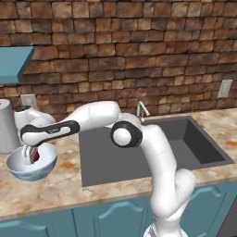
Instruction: Pick the tomato from the sink and place it in the bowl. Then pick the bowl and place it in the microwave. Then close the microwave door and press the start button.
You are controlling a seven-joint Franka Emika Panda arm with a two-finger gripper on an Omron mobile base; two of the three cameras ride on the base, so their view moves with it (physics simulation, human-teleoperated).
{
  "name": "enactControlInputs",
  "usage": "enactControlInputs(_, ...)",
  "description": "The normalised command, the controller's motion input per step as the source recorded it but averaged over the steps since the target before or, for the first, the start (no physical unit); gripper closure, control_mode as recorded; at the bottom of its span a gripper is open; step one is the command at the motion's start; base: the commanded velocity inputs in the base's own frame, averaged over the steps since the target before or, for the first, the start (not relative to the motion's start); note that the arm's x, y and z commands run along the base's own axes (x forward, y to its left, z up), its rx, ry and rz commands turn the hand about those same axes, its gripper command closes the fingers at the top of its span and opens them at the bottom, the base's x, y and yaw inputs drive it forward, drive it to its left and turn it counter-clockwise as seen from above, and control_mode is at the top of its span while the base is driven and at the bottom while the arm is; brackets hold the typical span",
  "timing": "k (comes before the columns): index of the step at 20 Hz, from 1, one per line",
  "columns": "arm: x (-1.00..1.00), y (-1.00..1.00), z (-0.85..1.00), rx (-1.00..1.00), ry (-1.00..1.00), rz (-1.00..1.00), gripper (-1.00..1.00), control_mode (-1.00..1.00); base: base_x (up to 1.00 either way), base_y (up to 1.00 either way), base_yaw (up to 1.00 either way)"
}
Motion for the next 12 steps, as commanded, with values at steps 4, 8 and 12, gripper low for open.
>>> enactControlInputs(4,0.09,0.0,-0.36,-0.04,0.02,-0.01,-1.0,-1.0,0.0,0.0,0.0)
enactControlInputs(8,-0.02,-0.04,-0.06,0.0,0.0,-0.01,-1.0,-1.0,0.0,0.0,0.0)
enactControlInputs(12,-0.31,-0.08,0.18,0.0,-0.04,-0.02,-1.0,-1.0,0.0,0.0,0.0)
